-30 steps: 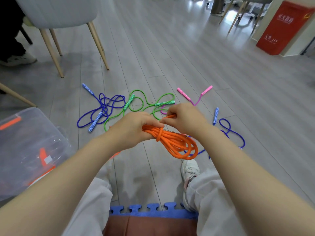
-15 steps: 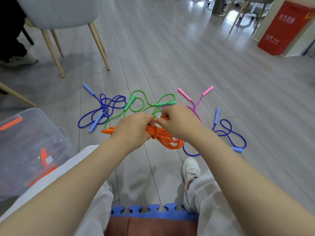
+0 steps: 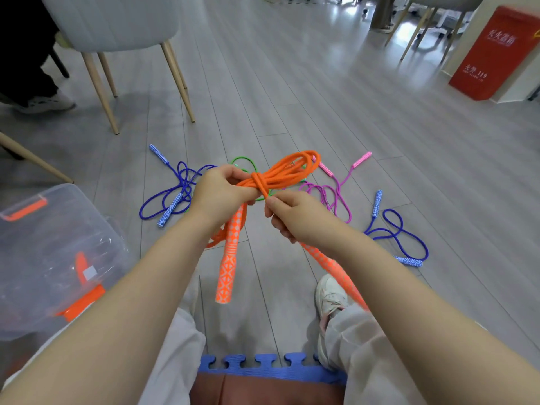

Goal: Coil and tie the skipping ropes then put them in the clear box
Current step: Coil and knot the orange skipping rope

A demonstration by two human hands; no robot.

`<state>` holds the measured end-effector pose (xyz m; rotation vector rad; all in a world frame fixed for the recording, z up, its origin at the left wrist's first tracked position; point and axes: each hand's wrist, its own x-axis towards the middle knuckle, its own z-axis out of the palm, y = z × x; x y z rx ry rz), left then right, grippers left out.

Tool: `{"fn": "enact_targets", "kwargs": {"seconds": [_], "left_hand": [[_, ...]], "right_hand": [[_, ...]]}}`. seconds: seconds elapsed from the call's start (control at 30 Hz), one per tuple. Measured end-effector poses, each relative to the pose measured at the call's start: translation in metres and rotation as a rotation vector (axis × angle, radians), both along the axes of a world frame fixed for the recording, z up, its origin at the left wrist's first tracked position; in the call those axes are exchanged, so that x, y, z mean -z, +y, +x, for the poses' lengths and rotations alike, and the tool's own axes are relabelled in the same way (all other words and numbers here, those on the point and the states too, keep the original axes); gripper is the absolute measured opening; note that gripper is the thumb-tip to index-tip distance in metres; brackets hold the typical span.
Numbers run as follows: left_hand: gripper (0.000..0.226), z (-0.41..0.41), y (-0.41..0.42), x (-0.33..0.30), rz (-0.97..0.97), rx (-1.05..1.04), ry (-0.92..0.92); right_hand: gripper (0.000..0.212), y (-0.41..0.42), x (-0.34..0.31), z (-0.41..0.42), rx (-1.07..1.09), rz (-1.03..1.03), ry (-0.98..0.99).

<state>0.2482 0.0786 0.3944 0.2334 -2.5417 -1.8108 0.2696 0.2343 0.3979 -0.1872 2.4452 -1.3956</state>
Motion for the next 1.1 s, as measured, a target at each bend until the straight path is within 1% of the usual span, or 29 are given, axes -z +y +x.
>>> {"fn": "enact_targets", "kwargs": {"seconds": [0.13, 0.2, 0.3, 0.4, 0.47, 0.57, 0.6, 0.67, 0.73, 0.8, 0.87, 0.93, 0.97, 1.03, 1.1], "left_hand": [[0.022, 0.002, -0.004, -0.003, 0.270, -0.003, -0.100], [0.020, 0.003, -0.003, -0.004, 0.444, 0.034, -0.151], [0.024, 0.005, -0.002, -0.006, 0.681, 0.101, -0.213], [0.021, 0.004, -0.001, -0.004, 0.816, 0.193, -0.219], [0.024, 0.005, 0.003, -0.001, 0.859, 0.240, -0.219], [0.032, 0.004, 0.009, 0.003, 0.890, 0.250, -0.221], [0.034, 0.003, 0.010, 0.005, 0.887, 0.239, -0.229], [0.038, 0.002, 0.011, 0.008, 0.889, 0.232, -0.252], [0.043, 0.002, 0.012, 0.008, 0.903, 0.240, -0.272], [0.038, 0.002, 0.013, 0.008, 0.918, 0.240, -0.278], [0.027, 0.002, 0.014, 0.007, 0.932, 0.256, -0.258], [0.025, 0.003, 0.013, 0.005, 0.931, 0.279, -0.235], [0.026, 0.003, 0.012, 0.004, 0.927, 0.284, -0.225], [0.028, 0.002, 0.010, 0.004, 0.916, 0.290, -0.210], [0.030, 0.003, 0.010, 0.003, 0.907, 0.293, -0.203]], "right_hand": [[0.029, 0.000, 0.004, 0.000, -0.028, -0.074, -0.008], [0.030, -0.001, 0.007, 0.001, -0.032, -0.097, 0.016], [0.035, 0.002, 0.008, -0.001, -0.019, -0.127, 0.033], [0.035, 0.006, 0.010, -0.004, -0.013, -0.132, 0.081], [0.032, 0.008, 0.013, -0.007, -0.002, -0.064, 0.137], [0.036, 0.011, 0.020, -0.013, 0.005, 0.080, 0.257], [0.039, 0.012, 0.023, -0.014, 0.010, 0.114, 0.262], [0.046, 0.012, 0.022, -0.013, 0.032, 0.148, 0.202], [0.049, 0.011, 0.020, -0.010, 0.033, 0.151, 0.149], [0.051, 0.010, 0.020, -0.010, 0.034, 0.139, 0.129], [0.053, 0.010, 0.019, -0.010, 0.040, 0.029, 0.065], [0.054, 0.010, 0.017, -0.010, 0.027, -0.114, -0.021], [0.053, 0.011, 0.016, -0.009, 0.005, -0.148, -0.040], [0.047, 0.013, 0.016, -0.010, -0.051, -0.094, -0.010], [0.034, 0.016, 0.016, -0.011, -0.078, -0.037, -0.012]]}}
